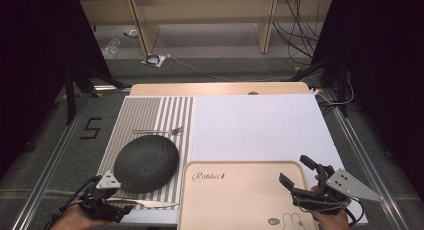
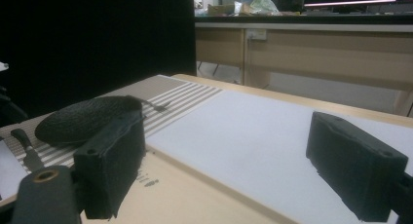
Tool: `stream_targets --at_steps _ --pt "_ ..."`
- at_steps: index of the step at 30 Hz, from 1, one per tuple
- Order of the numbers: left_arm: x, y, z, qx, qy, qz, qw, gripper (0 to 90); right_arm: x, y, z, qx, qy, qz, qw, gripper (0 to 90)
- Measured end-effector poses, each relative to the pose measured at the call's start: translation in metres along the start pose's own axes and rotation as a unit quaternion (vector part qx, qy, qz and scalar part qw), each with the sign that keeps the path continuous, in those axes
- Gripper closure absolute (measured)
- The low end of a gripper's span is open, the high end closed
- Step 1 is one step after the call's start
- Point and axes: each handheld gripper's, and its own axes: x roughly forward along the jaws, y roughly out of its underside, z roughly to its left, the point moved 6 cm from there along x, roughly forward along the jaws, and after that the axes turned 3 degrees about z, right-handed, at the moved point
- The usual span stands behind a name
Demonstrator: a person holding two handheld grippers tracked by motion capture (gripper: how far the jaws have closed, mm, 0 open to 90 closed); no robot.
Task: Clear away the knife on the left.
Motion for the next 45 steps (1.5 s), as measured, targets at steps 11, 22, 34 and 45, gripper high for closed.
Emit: stream_targets --at_steps 11,22,34,45 --pt "0.011 0.005 0.010 -0.008 0.001 0.030 0.9995 24.2 0.001 0.001 0.000 0.000 0.000 0.002 1.0000 15.4" --pt "0.019 0.003 0.012 0.009 0.003 0.054 0.9985 27.2 0.001 0.001 0.000 -0.001 -0.001 0.002 1.0000 15.5" --pt "0.026 0.000 0.013 0.025 0.013 0.078 0.9966 37.4 0.001 0.001 0.000 0.000 -0.003 0.002 1.0000 15.8" --pt "0.028 -0.002 0.014 0.045 0.018 0.097 0.9942 42.1 0.001 0.001 0.000 -0.001 -0.001 0.005 1.0000 15.9"
